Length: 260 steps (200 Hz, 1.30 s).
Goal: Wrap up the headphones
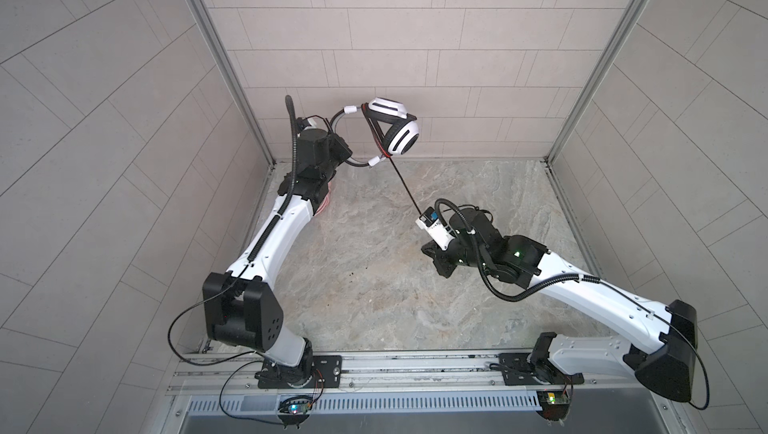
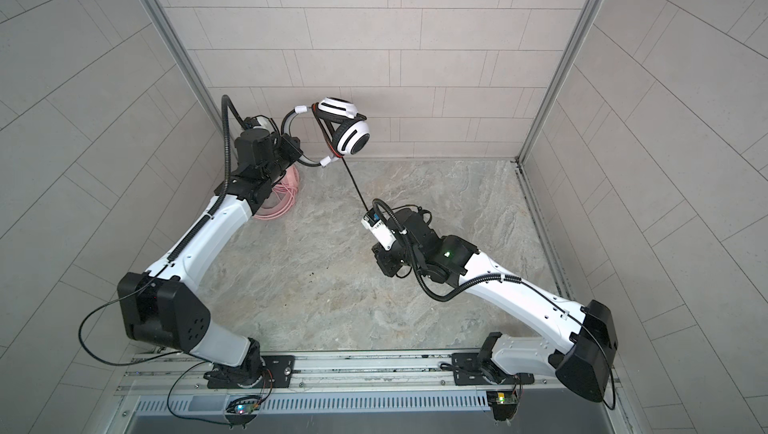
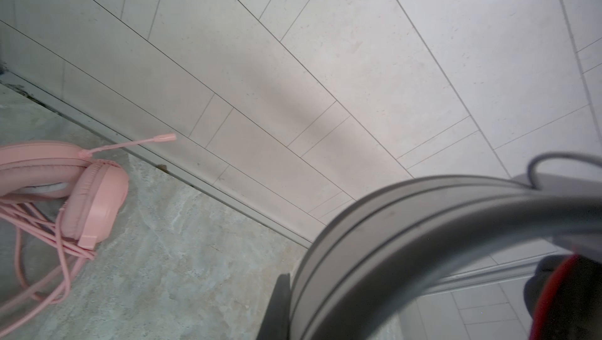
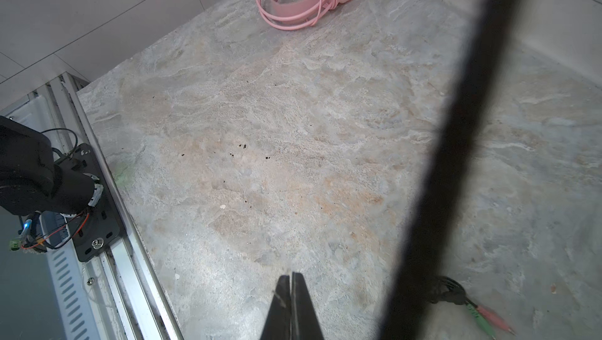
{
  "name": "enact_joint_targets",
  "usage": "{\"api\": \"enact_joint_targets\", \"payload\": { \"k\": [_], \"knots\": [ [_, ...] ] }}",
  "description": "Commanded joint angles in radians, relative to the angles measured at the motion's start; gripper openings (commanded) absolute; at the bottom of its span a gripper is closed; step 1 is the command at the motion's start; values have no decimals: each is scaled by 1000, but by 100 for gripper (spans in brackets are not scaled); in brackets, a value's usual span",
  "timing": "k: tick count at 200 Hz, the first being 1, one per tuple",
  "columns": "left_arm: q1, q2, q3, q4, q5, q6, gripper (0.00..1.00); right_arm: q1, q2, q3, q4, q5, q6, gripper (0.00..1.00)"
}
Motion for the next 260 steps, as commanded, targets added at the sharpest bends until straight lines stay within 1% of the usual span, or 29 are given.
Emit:
{"api": "enact_joint_targets", "payload": {
  "k": [1,14,67,86,113,143,153,176,205,227,249,260],
  "knots": [
    [-3,-20,-22,93,-141,50,0,6,-43,40,-109,30,-23,0],
    [-11,-20,-44,94,-181,85,0,6,-60,63,-122,39,-25,0],
    [-57,-26,-65,32,-257,201,0,6,-97,157,-158,68,-48,0],
    [-98,-38,-68,14,-296,263,0,6,-97,188,-176,95,-71,0],
    [-164,-59,-74,-26,-336,382,0,6,-86,247,-211,146,-116,0],
    [-274,-107,-94,-99,-360,541,0,4,-49,358,-275,246,-183,0],
    [-306,-121,-108,-117,-352,584,0,4,-40,385,-278,291,-206,0],
    [-352,-165,-131,-174,-294,652,0,-11,-16,443,-279,357,-255,0],
    [-366,-223,-148,-253,-150,705,0,-34,17,502,-282,415,-297,0],
    [-366,-253,-154,-311,2,726,0,-55,28,513,-270,427,-311,0],
    [-366,-244,-133,-379,221,754,0,-76,36,511,-257,413,-302,0],
    [-366,-231,-111,-420,289,757,0,-83,42,502,-254,404,-296,0]
  ]
}}
